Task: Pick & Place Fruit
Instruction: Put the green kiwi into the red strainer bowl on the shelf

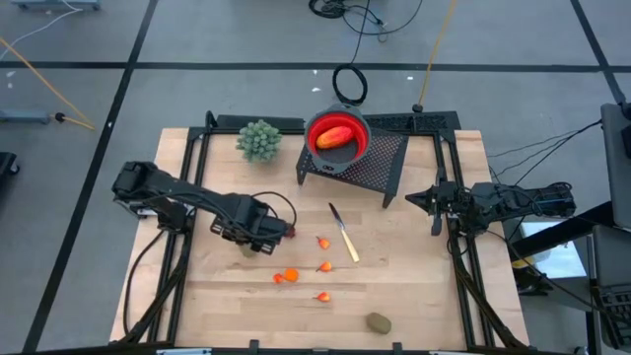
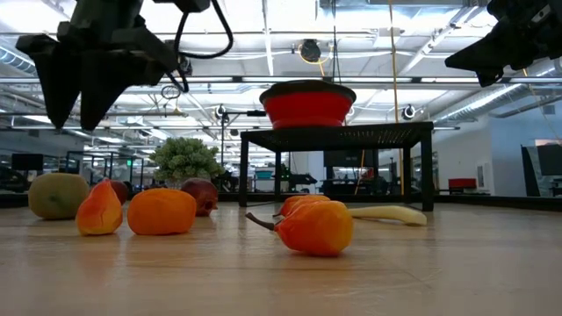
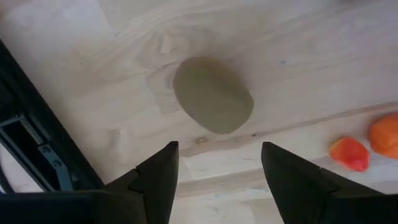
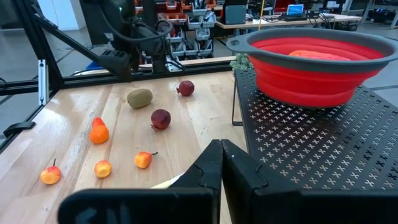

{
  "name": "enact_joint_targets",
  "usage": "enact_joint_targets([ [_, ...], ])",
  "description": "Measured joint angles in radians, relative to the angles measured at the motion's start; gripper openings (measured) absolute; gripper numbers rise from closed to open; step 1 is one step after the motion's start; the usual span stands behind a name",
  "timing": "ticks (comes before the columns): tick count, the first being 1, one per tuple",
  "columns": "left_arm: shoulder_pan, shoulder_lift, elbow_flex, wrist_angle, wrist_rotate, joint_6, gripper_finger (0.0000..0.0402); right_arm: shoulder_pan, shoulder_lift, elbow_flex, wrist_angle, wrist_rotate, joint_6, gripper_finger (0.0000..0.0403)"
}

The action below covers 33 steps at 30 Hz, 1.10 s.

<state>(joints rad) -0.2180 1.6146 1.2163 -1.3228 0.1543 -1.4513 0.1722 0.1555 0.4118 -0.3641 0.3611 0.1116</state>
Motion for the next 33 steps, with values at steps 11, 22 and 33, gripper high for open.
enact_joint_targets([
  [11, -0.005, -0.084, -0.050, 0.048, -0.084, -0.114, 0.0222, 0.000, 0.000, 0.000, 0.000, 0.000, 0.000, 0.0000],
  [22, -0.071, -0.300, -0.289, 0.328, -0.153, -0.462, 0.0230, 0.000, 0.000, 0.000, 0.000, 0.000, 0.000, 0.0000],
  [33, -0.088, -0.294, -0.328, 0.346, -0.156, -0.551, 0.0238, 0.000, 0.000, 0.000, 0.000, 0.000, 0.000, 0.0000],
])
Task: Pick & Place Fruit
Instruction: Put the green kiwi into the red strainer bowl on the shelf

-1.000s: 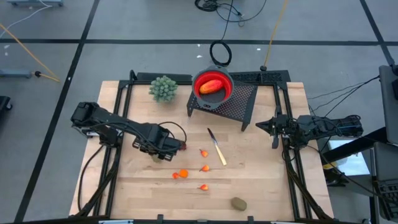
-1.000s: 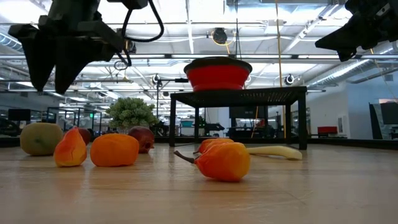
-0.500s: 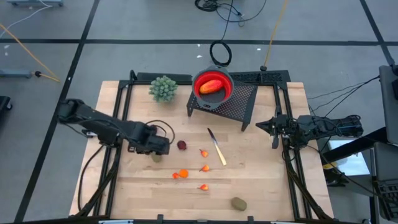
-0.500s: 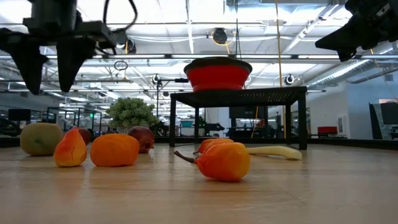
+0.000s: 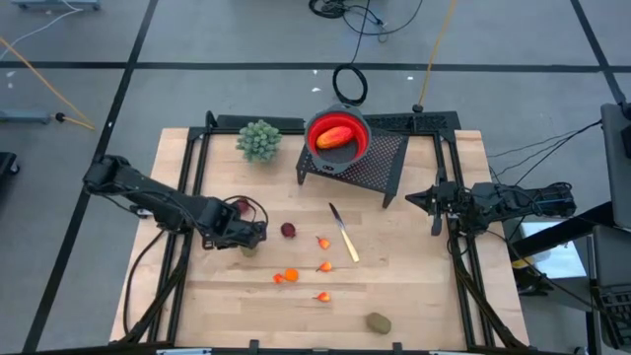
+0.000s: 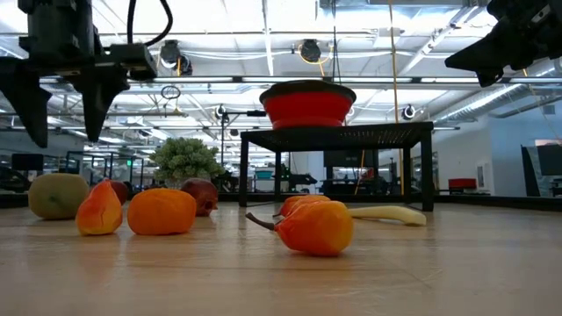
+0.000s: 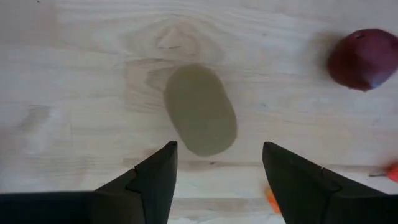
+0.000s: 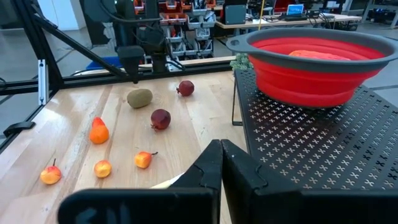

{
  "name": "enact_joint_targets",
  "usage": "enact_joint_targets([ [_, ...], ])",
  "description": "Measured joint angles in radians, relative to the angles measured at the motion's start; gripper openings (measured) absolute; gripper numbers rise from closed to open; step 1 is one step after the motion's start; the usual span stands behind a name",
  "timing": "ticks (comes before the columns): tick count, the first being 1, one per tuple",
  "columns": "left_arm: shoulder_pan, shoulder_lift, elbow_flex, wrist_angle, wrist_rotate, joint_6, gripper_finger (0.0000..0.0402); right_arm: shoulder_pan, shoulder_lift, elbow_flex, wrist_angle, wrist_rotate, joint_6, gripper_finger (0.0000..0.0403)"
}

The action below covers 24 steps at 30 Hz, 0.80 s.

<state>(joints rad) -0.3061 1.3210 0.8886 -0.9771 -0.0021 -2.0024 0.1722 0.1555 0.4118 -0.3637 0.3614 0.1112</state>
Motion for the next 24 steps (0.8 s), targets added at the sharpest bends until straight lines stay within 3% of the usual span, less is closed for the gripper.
enact_joint_targets([
  [14, 0.000, 0.001, -0.021, 0.019, -0.051, -0.084, 0.0351, 0.000, 0.000, 0.000, 0.000, 0.002, 0.000, 0.0000],
  [24, 0.000, 0.021, -0.020, 0.028, -0.097, -0.102, 0.0367, 0.000, 0.000, 0.000, 0.000, 0.003, 0.000, 0.0000],
])
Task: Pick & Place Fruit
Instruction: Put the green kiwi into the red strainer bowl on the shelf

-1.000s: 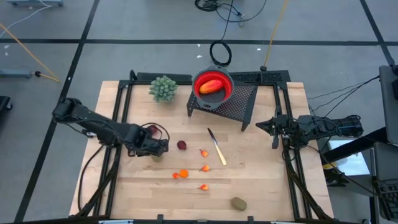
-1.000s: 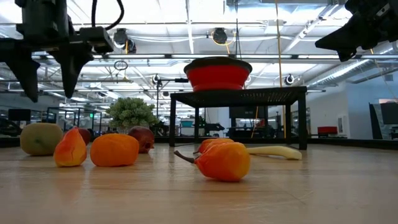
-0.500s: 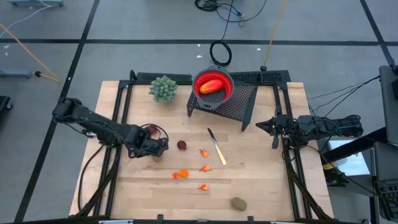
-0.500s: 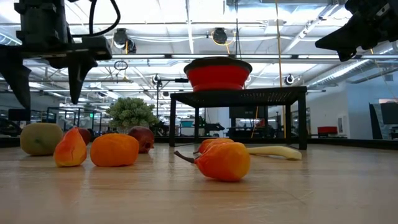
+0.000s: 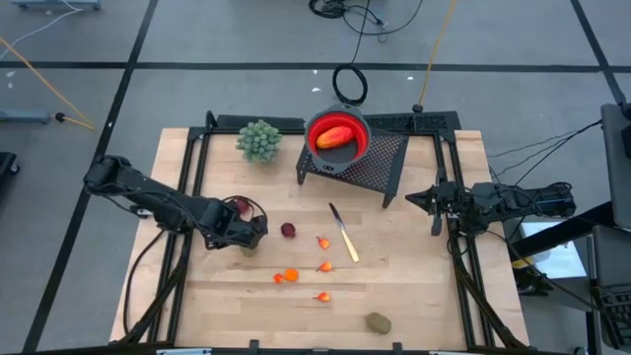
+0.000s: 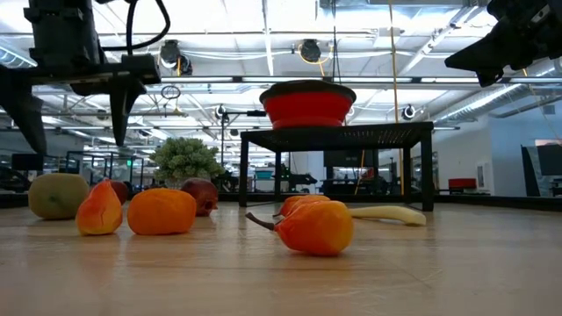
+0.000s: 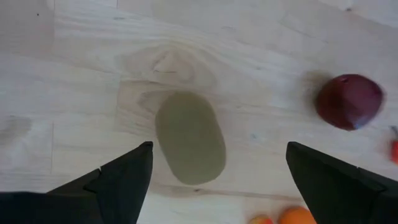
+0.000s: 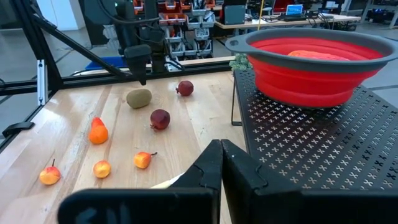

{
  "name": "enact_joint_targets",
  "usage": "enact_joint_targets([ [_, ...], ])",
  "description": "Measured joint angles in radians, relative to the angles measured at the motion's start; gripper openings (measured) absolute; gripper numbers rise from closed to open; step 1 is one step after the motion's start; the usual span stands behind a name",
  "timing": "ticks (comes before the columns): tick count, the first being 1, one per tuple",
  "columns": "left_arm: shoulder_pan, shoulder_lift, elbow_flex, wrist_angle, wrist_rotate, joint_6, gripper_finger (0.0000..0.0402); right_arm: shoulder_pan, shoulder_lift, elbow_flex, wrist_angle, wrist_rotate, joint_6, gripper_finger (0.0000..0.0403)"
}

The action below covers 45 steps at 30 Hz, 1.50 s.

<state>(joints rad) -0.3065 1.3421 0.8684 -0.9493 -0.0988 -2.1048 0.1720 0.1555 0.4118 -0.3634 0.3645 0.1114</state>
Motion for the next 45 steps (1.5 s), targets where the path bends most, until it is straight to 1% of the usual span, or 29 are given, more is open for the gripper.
enact_joint_targets([
  [3, -0.001, 0.046, 0.000, 0.021, 0.014, 0.001, 0.0368, 0.000, 0.000, 0.000, 0.000, 0.000, 0.000, 0.0000],
  [9, -0.002, 0.139, 0.000, 0.036, 0.106, 0.006, 0.0368, 0.000, 0.000, 0.000, 0.000, 0.000, 0.000, 0.0000],
  [13, -0.010, 0.171, 0.000, 0.032, 0.107, 0.007, 0.0368, 0.000, 0.000, 0.000, 0.001, 0.000, 0.000, 0.0000],
  [19, -0.010, 0.213, 0.000, 0.032, 0.072, 0.008, 0.0367, 0.000, 0.000, 0.000, 0.016, 0.000, 0.000, 0.0000],
  [29, -0.010, 0.268, 0.000, 0.057, 0.091, 0.015, 0.0365, 0.000, 0.000, 0.000, 0.016, 0.000, 0.000, 0.0000],
  [31, -0.010, 0.275, 0.000, 0.057, 0.090, 0.016, 0.0354, 0.000, 0.000, 0.000, 0.016, 0.000, 0.000, 0.0000],
  [33, -0.010, 0.283, 0.000, 0.058, 0.087, 0.019, 0.0335, 0.000, 0.000, 0.000, 0.015, 0.000, 0.000, 0.0000],
  [41, -0.009, 0.313, 0.004, 0.090, 0.080, 0.080, 0.0228, 0.000, 0.000, 0.000, 0.053, -0.002, 0.000, 0.0000],
  [45, -0.009, 0.311, 0.003, 0.088, 0.068, 0.086, 0.0191, 0.000, 0.000, 0.000, 0.060, -0.002, 0.000, 0.0000],
])
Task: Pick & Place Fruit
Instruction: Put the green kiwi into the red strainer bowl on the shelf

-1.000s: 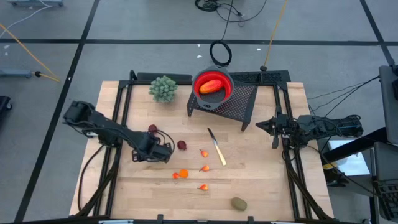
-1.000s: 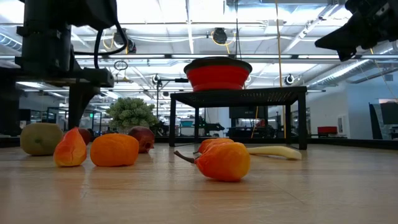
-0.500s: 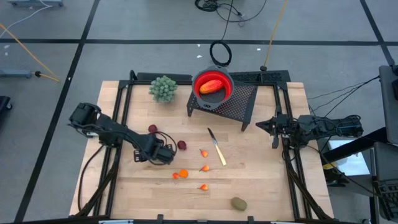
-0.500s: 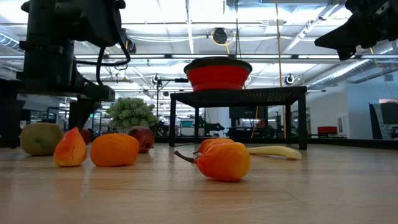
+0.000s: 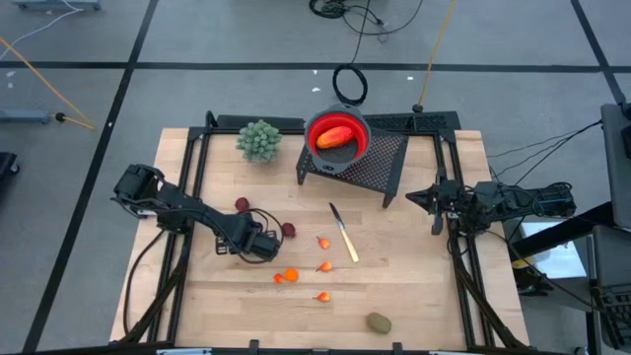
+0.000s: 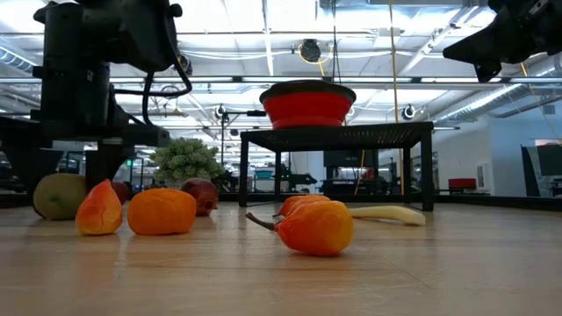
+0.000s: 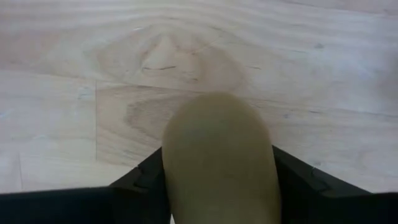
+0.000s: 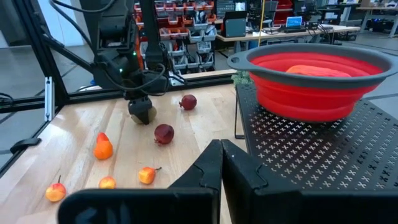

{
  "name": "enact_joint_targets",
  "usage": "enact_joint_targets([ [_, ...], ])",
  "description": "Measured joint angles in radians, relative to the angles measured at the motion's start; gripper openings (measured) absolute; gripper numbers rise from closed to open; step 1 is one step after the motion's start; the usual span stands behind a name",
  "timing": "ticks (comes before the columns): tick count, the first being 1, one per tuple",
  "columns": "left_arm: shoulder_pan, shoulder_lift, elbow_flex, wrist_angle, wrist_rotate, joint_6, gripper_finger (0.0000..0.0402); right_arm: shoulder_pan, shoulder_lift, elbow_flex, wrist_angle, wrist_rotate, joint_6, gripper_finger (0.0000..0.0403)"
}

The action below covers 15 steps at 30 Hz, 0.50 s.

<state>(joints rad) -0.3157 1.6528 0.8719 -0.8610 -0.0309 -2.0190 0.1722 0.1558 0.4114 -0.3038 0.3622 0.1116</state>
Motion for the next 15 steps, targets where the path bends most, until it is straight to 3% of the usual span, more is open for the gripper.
enact_joint_targets([
  [10, 0.002, -0.027, -0.005, -0.010, 0.036, 0.057, 0.0213, 0.000, 0.001, 0.000, 0.090, 0.001, 0.000, 0.0000],
  [15, 0.000, -0.078, -0.005, -0.041, 0.004, 0.061, 0.0194, 0.000, 0.016, 0.000, 0.206, 0.007, 0.000, 0.0000],
])
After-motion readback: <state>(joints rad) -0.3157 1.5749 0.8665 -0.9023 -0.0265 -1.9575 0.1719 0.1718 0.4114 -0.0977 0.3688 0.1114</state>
